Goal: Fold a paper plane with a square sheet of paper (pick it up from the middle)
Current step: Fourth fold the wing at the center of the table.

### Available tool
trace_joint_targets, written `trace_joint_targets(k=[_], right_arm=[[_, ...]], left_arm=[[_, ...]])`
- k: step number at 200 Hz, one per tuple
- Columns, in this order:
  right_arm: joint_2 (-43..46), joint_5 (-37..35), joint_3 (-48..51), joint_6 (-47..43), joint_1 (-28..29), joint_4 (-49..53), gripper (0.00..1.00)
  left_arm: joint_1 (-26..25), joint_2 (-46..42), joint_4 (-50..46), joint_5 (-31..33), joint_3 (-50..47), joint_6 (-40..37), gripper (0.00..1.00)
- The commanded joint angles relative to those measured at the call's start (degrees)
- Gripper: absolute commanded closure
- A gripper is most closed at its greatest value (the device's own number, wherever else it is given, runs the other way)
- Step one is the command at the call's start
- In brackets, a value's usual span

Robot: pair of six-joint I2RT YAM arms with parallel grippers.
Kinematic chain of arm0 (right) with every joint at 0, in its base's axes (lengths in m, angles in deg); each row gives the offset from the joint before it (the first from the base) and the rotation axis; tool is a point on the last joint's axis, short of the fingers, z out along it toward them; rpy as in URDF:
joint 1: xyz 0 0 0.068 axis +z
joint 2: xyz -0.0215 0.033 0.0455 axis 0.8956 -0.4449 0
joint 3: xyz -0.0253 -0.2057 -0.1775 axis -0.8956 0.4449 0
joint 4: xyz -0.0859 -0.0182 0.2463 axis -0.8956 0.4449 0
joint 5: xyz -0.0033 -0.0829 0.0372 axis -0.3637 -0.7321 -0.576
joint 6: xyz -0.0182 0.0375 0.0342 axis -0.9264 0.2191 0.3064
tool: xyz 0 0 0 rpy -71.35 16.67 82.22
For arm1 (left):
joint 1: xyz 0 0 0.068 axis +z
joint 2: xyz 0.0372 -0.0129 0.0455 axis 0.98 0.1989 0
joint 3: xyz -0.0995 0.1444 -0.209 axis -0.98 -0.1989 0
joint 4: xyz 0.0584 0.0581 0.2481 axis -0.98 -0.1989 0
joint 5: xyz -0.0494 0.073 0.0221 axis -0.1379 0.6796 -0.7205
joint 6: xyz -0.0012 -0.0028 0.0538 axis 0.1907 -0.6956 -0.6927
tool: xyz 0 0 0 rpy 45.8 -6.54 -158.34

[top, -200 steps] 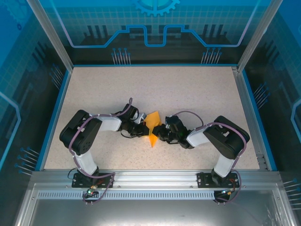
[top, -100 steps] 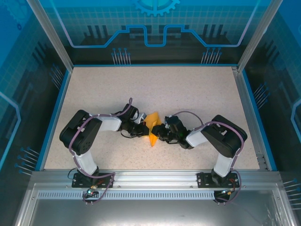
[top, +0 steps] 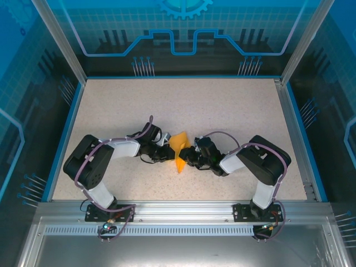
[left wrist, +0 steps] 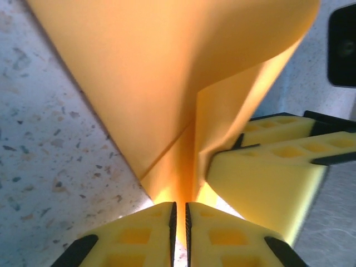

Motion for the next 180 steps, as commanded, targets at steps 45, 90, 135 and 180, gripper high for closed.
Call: trace_joint_targets(k=[45,90,135,180], right_arm=[[-2.2,0.2,0.6,0.8,-0.4,1.0,0.80],[-2.6,0.9,0.7,1.4,-0.5,0.2,0.80],[-3.0,1.3,0.6,1.8,-0.6,-0.3,0.81],[-3.4,1.6,0.6,2.1,-0.6,-0.8,0.81]], left_arm=[[0.4,-1.2,3.2,-1.5,-2.3,-0.2,0.75],[-0.2,0.0,6.1,-2.2,-2.4,-0.5,0.73],[-0.8,1.8,5.8,-1.6,-2.0,-1.8,0.73],[-1.6,2.5,7.5,-2.0,-1.7,-1.8,0.73]])
